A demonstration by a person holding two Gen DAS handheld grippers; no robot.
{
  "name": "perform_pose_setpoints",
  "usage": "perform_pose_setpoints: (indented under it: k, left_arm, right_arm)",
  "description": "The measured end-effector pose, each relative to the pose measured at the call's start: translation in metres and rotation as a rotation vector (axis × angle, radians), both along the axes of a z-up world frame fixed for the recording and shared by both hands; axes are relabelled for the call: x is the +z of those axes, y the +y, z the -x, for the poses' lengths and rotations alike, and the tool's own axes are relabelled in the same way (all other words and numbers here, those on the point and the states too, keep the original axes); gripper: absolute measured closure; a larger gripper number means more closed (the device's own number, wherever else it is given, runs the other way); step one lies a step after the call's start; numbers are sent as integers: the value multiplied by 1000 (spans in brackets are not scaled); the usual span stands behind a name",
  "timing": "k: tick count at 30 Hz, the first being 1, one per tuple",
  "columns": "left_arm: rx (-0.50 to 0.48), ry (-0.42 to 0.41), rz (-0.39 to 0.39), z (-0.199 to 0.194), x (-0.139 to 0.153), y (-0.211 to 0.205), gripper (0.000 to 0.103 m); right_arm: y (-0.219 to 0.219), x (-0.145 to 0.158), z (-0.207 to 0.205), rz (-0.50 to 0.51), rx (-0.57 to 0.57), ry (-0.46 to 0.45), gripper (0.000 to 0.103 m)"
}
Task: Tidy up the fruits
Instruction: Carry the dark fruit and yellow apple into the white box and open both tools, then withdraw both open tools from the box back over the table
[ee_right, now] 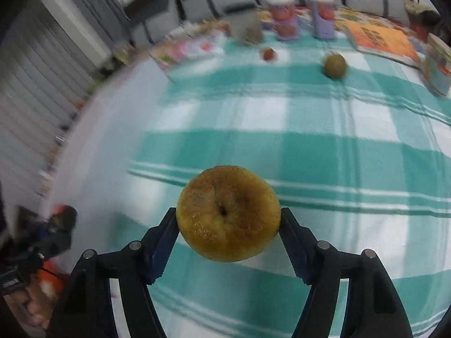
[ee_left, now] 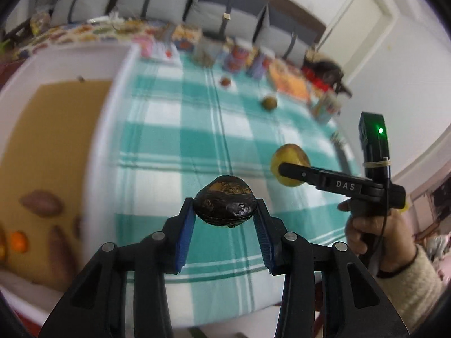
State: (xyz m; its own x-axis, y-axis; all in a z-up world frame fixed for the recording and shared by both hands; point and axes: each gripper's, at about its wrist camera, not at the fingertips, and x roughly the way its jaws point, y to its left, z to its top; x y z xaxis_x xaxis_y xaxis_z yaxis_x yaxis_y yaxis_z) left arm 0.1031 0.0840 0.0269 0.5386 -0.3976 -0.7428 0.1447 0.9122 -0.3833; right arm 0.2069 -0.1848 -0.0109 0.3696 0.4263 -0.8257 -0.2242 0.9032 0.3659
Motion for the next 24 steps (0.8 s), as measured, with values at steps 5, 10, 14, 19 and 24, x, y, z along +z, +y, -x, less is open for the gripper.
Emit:
perform_pose_setpoints:
  k: [5, 10, 14, 19, 24]
  left_arm:
    - [152, -46, -44, -4, 33, 79, 61]
    - [356, 82, -149, -37, -12, 159, 60]
    - [453, 227, -170, -55, -52, 199, 60]
    - [489, 366, -151, -60, -84, 218, 60]
    - [519, 433, -140, -55, -95, 229, 55]
  right_arm:
    - [80, 66, -1, -130, 157, -85, 33]
    - [211, 90, -3, -127, 375, -139, 33]
    - [295, 64, -10, -26, 485, -112, 33]
    - [352, 19, -20, 183, 585, -68, 33]
    - [363, -4, -30, 289, 637, -59, 32]
